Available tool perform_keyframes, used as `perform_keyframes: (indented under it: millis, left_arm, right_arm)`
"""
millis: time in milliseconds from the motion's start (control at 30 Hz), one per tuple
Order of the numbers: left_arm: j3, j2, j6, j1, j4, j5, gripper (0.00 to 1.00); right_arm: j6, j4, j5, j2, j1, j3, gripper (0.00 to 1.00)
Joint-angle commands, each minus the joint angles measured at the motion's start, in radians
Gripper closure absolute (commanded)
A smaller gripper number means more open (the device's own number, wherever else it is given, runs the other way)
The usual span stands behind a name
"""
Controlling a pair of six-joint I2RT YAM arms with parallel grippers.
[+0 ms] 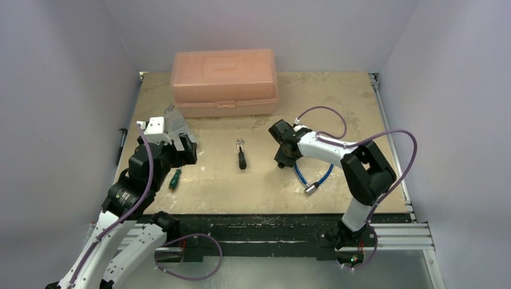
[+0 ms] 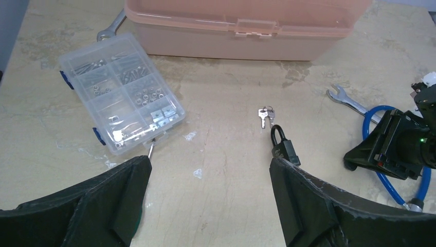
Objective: Unlock with the key
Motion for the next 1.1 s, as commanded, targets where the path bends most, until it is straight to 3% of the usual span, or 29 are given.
perform_keyframes:
  millis: [0, 433, 600, 1067]
  left_arm:
    - [0.026, -0.007, 0.021, 0.005, 0.037, 0.081, 0.08]
    - [0.000, -0.012, -0.091, 0.005, 0.182, 0.341, 0.09]
    - [0.003, 0.060, -0.085, 0.005, 0.235, 0.438, 0.09]
    - [-0.095, 0.260, -0.218, -0.008, 0.594, 0.709, 0.13]
  right_arm:
    - [0.021, 0.051, 0.000, -0.084, 0.007, -0.010, 0.82]
    - [0.069, 0.128, -0.068, -0.272, 0.007, -0.055, 0.82]
    - [0.080, 0.169, -0.074, -0.352, 0.005, -0.055, 0.80]
    - [0.204, 0.254, -0.110, -0.564, 0.006, -0.125, 0.81]
